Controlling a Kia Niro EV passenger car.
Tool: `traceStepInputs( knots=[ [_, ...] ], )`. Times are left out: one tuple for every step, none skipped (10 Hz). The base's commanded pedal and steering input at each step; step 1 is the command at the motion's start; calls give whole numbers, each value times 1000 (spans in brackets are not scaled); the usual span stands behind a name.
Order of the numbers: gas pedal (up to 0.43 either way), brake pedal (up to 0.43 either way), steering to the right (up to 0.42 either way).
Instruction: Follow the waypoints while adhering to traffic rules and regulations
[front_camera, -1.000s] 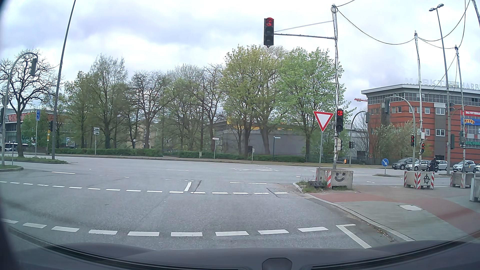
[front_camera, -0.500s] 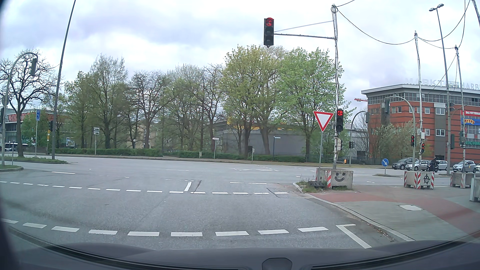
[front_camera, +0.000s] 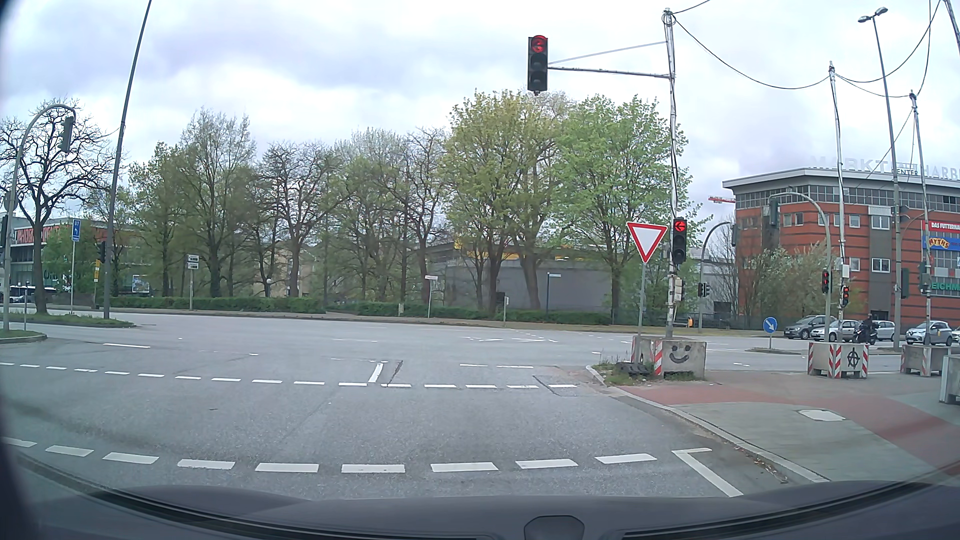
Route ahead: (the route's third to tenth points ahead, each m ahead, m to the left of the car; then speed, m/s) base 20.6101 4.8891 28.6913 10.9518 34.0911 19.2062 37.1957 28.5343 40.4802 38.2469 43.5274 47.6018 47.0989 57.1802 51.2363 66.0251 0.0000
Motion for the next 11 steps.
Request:
traceStepInputs(
  knots=[
    [0, 244, -9],
    [0, 244, -9],
    [0, 244, -8],
    [0, 244, -9],
    [0, 244, -9],
    [0, 244, -9],
    [0, 244, -9],
    [0, 244, -9],
    [0, 244, -9],
    [0, 244, -9],
    [0, 244, -8]
  ],
)
